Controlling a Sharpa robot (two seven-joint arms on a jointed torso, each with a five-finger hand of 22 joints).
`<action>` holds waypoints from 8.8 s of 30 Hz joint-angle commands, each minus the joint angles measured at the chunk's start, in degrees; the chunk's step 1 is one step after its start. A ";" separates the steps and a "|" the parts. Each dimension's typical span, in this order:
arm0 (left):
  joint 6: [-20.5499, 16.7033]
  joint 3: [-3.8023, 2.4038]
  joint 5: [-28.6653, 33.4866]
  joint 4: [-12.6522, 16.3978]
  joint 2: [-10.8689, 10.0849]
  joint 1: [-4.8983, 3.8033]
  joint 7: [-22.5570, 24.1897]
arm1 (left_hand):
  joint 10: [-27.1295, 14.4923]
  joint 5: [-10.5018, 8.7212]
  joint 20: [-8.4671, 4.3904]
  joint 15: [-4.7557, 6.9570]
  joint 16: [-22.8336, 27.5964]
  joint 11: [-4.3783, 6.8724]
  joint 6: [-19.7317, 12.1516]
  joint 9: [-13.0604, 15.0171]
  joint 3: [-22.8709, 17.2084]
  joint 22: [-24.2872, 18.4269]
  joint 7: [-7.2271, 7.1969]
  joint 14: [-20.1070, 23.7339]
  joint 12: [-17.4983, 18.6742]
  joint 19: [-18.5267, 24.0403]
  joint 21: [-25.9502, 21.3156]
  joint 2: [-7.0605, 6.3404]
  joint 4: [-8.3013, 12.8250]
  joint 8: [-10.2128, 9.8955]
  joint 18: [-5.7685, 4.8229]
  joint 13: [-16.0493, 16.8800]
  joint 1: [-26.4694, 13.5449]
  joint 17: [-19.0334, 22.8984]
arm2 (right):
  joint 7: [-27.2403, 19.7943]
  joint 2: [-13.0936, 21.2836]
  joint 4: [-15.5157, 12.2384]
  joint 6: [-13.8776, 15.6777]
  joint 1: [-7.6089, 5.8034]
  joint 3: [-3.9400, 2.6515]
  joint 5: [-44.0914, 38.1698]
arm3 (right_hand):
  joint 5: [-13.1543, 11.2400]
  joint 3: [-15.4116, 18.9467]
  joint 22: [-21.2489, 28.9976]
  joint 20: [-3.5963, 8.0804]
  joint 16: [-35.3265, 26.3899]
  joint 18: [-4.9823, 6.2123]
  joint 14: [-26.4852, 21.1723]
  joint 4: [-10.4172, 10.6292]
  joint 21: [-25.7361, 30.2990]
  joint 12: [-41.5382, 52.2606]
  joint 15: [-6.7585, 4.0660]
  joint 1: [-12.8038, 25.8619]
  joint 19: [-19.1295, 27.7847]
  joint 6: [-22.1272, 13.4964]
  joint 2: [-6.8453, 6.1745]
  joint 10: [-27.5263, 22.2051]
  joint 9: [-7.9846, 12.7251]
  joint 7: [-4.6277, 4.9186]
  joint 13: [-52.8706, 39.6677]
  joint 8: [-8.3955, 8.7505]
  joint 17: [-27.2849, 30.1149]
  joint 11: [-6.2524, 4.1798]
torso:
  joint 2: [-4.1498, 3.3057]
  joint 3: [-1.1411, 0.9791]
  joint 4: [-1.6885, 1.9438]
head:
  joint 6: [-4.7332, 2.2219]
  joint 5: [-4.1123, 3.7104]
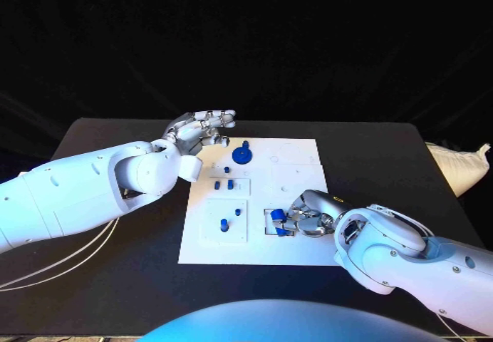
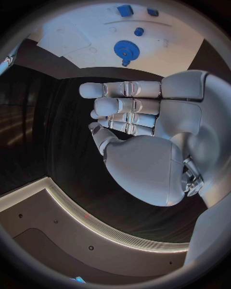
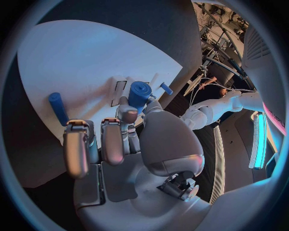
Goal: Assemble the parts on the task board
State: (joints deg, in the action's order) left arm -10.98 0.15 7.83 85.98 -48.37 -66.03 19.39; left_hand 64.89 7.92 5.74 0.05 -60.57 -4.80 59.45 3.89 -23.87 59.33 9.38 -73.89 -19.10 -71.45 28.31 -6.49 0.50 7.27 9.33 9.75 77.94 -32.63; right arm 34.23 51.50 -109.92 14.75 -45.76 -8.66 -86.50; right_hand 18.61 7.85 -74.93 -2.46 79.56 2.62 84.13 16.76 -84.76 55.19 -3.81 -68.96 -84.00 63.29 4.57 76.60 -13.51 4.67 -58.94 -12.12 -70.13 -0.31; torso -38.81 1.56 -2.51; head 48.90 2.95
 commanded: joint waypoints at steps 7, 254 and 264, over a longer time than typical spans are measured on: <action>1.65 -0.04 -0.79 0.14 0.23 -0.01 -0.10 | -0.64 0.01 0.07 -0.15 0.31 -0.06 -0.49 -0.03 0.08 -0.05 0.22 0.30 -0.29 0.42 -0.33 0.39 0.12 0.14 0.95 0.07 -0.24 -0.03 | 0.53 -0.90 0.85 -0.74 -0.26 0.01 -4.48 | -6.85 3.27 -7.63 0.41 -0.12 -0.67 2.75 -0.05 0.19 -2.60 -0.39 2.89 -2.07 0.57 -0.51 -0.57 -1.22 -0.52 1.31 0.71 0.18 0.04 | 0.05 -0.04 -0.01 | -0.07 0.10; 4.43 0.05 -3.19 0.15 -0.23 0.20 -2.47 | -1.63 0.14 0.22 -0.28 0.29 -0.21 -0.94 0.00 0.25 -0.26 0.33 0.55 -0.97 0.47 -0.80 0.68 0.31 0.35 1.01 0.15 -0.31 0.39 | 0.67 1.96 0.47 -5.03 0.65 0.47 -5.82 | -1.36 -10.67 -11.76 1.45 3.72 -1.67 3.83 -4.45 -2.49 0.65 -1.59 -3.31 -4.13 5.08 -1.95 5.07 -8.55 -2.19 -8.73 4.60 -8.23 -1.50 | -0.04 -0.08 0.35 | 0.93 -1.47; 4.42 0.05 -3.19 0.15 -0.25 0.20 -2.47 | -1.66 0.14 0.22 -0.29 0.32 -0.21 -0.95 0.00 0.26 -0.31 0.34 0.59 -1.01 0.50 -0.90 0.70 0.30 0.36 1.03 0.16 -0.33 0.48 | 0.47 1.84 0.35 -4.66 0.65 0.47 -4.98 | 0.79 -11.92 -12.06 1.42 4.23 -1.75 3.98 -3.33 -2.73 1.15 -1.54 -2.37 -4.30 5.31 -0.76 5.48 -8.51 -2.15 -9.23 4.58 -9.13 -1.46 | -0.05 -0.07 0.34 | 0.98 -1.63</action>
State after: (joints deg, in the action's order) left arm -7.50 0.23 4.77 86.05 -48.67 -65.81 16.70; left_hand 63.46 7.92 5.95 -0.13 -60.57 -5.00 59.03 3.89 -23.72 59.06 9.78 -73.73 -19.96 -71.24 27.64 -6.26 0.65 7.27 9.33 9.86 77.72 -32.20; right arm 35.11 53.40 -109.50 10.68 -45.19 -8.24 -91.35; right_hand 19.29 -3.99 -74.92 -1.24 83.45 1.25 84.14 13.37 -87.22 56.10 -5.02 -71.34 -84.00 68.21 3.18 81.72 -21.92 2.61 -68.16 -7.33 -74.91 -1.71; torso -38.86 1.48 -2.16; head 49.86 1.36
